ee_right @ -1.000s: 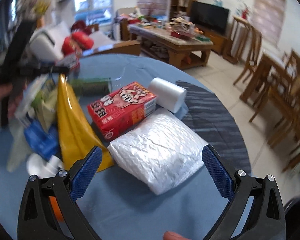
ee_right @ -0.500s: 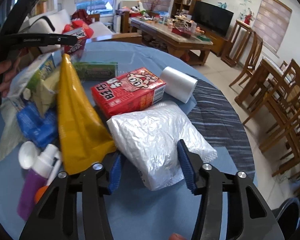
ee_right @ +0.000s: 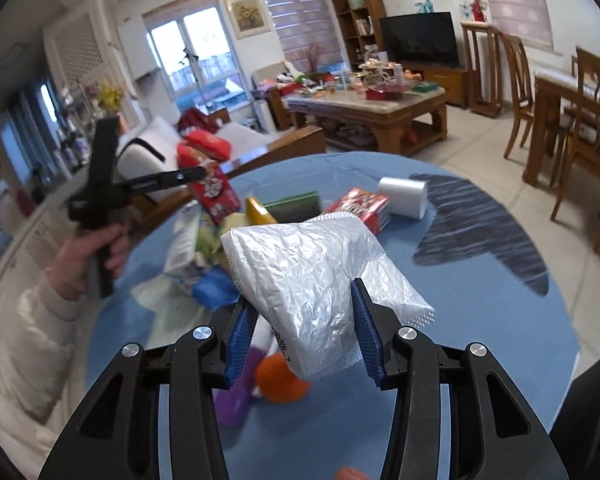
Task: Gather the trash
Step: 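Grasp the small red-white milk carton with the left tool while the right tool grasps the foil bag, then carry both items to the black bin and open both tools to drop them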
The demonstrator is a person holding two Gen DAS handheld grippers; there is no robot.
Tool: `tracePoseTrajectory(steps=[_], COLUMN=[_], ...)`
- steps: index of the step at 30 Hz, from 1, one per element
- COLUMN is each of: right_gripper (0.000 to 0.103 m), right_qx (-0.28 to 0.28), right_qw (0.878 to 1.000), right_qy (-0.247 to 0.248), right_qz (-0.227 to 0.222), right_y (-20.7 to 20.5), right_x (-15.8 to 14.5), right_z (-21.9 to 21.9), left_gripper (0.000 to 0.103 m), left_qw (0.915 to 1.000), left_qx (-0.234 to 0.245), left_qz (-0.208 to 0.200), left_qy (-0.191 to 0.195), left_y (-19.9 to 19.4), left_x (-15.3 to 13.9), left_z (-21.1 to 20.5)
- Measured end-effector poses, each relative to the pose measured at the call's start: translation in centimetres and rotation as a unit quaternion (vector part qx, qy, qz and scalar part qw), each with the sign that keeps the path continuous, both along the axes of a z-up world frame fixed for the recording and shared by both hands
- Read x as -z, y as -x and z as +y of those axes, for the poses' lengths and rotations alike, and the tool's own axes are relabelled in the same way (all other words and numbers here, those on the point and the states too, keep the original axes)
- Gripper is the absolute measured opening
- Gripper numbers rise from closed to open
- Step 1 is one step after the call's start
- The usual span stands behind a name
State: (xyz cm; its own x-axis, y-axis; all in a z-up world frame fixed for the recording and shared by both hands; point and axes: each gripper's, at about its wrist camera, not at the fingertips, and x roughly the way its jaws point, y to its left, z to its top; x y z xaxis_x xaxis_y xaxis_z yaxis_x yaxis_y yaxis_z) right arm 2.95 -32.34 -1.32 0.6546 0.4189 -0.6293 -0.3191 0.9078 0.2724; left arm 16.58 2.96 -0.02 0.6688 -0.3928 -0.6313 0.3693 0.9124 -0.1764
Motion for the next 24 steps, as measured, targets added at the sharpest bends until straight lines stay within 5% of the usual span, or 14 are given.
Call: tracePoseTrajectory(steps=[4,7,9,14,19,24], right_gripper=[0.046,0.046,0.046,0.046,0.046,0.046], right_qx=[0.005,0.008,0.012,0.03,0.07,0.142], right_qw=[1.0,0.999,0.999,0.995,0.988,0.98], right_qy=[-0.019,-0.033,-0.045,-0.09,-0.133,-0.133], right_qz=[0.005,0.002,-0.002,-0.012,-0.036,-0.051], right_y=[1.5,3.0,4.3,6.3,10.0,15.1], right_x=[0.0,-0.4,-0.2,-1.2,-2.6,-2.4], right_z=[-0.4,-1.2,-1.7,-5.1,-11.4,-19.3], left_gripper=[0.032,0.031,0.031,0.031,0.031,0.032], left_qw=[0.9999,0.999,0.9988,0.9961,0.988,0.9687], left_qx=[-0.013,-0.006,-0.003,0.049,0.126,0.228], left_qz=[-0.004,-0.008,-0.025,-0.048,-0.051,-0.028], left_qy=[-0.005,0.045,0.041,0.055,0.073,0.096], left_y=[-0.1,0.7,1.8,5.2,8.4,11.3], left_x=[0.0,-0.8,-1.8,-5.3,-7.3,-6.3], left_z=[-0.3,0.3,-0.3,-3.6,-9.8,-19.8])
